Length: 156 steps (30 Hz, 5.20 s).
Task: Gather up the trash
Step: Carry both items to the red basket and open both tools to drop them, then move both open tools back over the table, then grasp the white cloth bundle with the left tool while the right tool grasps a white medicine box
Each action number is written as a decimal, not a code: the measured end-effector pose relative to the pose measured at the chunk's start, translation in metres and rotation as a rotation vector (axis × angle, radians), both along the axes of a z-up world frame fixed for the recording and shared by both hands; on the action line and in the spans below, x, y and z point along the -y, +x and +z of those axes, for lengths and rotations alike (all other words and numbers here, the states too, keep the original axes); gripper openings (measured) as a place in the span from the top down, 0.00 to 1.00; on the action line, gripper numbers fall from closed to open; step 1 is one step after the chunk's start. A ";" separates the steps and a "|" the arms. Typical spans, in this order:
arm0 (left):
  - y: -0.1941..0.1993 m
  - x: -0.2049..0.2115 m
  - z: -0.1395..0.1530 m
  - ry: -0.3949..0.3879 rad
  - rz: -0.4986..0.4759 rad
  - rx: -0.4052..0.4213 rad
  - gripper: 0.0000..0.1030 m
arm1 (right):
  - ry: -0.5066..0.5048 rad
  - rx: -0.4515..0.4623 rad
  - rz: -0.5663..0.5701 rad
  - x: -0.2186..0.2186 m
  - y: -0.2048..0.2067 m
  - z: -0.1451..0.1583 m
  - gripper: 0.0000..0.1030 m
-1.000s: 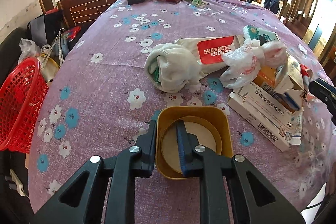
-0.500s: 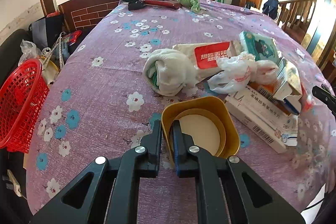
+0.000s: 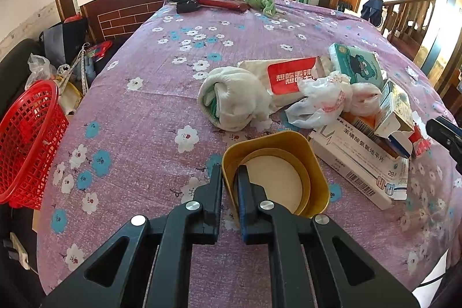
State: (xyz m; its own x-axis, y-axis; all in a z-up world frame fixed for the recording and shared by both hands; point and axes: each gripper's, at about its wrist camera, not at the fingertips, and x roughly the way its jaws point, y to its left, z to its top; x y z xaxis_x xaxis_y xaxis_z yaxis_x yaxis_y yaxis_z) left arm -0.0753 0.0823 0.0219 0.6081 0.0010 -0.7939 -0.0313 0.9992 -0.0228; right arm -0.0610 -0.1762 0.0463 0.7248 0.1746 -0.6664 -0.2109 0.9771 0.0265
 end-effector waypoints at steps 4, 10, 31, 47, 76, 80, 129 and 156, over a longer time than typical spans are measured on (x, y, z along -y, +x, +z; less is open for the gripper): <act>0.001 0.001 -0.001 0.000 0.000 -0.002 0.91 | -0.024 -0.057 -0.003 -0.005 0.017 -0.011 0.73; 0.004 0.003 -0.004 0.005 -0.005 -0.006 0.91 | -0.053 -0.102 -0.031 -0.006 0.030 -0.025 0.73; -0.006 -0.004 0.019 -0.025 0.014 0.054 0.91 | 0.169 0.014 0.004 0.021 -0.007 0.025 0.85; -0.046 -0.107 0.077 -0.055 0.209 0.177 0.91 | 0.329 -0.092 0.450 -0.124 0.003 0.067 0.84; -0.066 -0.283 0.065 0.000 0.544 0.204 0.46 | 0.286 -0.168 0.699 -0.362 0.044 0.071 0.40; -0.065 -0.260 0.072 -0.015 0.494 0.235 0.41 | 0.165 0.044 0.566 -0.318 0.025 0.090 0.16; 0.058 -0.018 0.013 -0.080 0.003 0.075 0.67 | 0.329 -0.219 -0.097 -0.027 0.047 0.004 0.11; 0.018 -0.008 0.000 -0.019 -0.028 0.070 0.65 | 0.172 -0.224 -0.144 0.031 0.024 -0.004 0.56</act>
